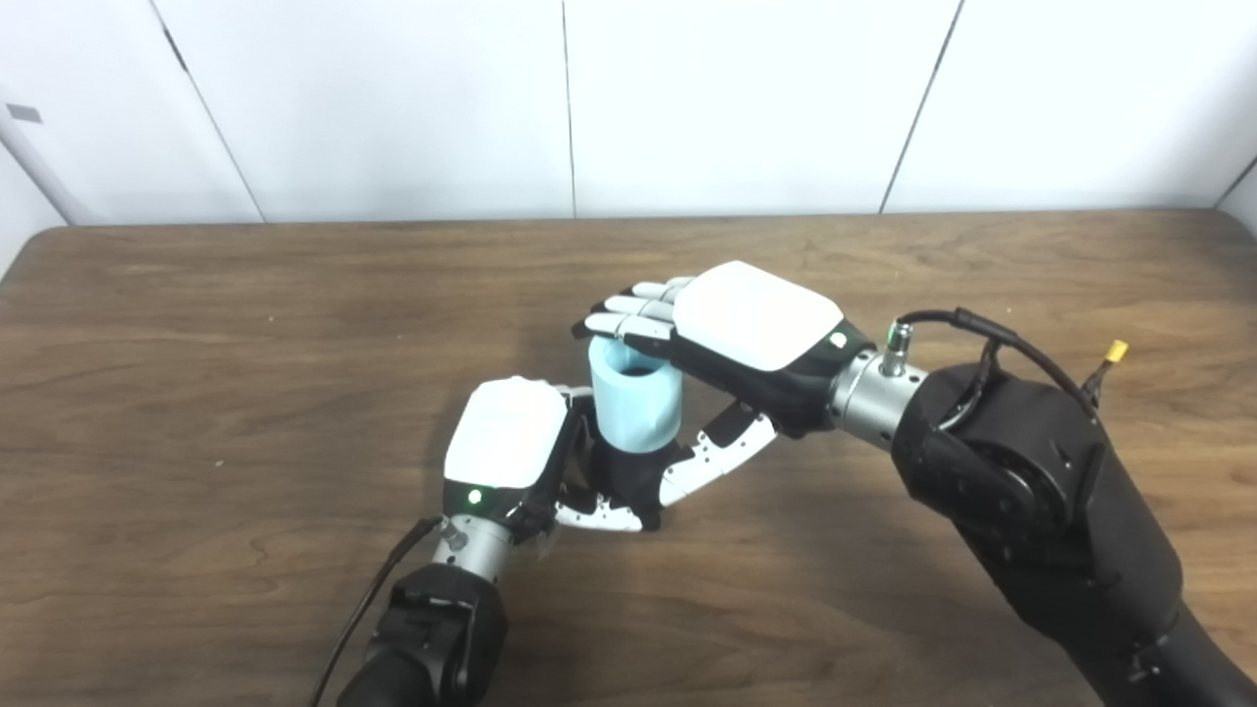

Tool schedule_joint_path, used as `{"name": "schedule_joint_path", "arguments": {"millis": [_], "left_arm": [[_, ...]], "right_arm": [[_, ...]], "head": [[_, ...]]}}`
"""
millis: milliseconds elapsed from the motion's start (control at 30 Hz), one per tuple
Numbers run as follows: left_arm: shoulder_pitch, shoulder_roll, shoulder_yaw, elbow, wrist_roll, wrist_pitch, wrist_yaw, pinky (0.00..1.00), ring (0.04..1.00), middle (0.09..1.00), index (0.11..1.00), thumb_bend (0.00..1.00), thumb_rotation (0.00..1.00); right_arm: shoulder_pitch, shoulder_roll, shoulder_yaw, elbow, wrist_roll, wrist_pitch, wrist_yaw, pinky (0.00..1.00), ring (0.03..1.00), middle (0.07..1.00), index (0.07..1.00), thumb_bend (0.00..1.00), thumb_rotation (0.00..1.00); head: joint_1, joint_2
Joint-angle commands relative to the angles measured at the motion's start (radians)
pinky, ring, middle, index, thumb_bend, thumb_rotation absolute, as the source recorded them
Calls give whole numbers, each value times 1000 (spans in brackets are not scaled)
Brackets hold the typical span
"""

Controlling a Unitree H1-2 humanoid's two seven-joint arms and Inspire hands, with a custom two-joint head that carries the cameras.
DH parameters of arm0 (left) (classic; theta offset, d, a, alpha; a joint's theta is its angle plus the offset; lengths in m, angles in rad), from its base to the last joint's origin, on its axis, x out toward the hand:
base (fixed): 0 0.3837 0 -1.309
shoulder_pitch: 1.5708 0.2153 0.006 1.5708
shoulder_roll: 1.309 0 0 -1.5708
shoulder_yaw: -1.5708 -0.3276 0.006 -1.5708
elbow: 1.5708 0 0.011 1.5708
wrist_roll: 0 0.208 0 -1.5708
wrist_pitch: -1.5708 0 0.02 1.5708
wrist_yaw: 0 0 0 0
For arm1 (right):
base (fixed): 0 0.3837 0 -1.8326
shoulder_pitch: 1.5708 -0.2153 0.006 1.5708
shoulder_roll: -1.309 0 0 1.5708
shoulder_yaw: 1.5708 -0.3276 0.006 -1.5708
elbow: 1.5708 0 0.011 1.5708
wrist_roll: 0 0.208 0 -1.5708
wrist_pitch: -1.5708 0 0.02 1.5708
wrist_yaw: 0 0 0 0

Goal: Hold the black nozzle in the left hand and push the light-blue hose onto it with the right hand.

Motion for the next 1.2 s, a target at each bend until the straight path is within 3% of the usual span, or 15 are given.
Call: {"name": "schedule_joint_path", "arguments": {"millis": [0,733,1167], "left_arm": [[22,2,-17,2,-11,-13,-57,708,616,521,472,521,0],[24,0,-12,2,-10,-15,-53,706,617,521,472,521,0],[26,-1,-9,-2,-13,-18,-50,710,617,529,464,519,0]], "right_arm": [[50,-35,43,65,3,2,91,919,953,933,903,770,810],[78,-37,42,38,-4,6,77,984,961,934,906,766,809],[-16,-1,-18,-22,34,8,40,915,950,928,907,780,791]], "head": [[1,2],[1,4],[1,5]]}}
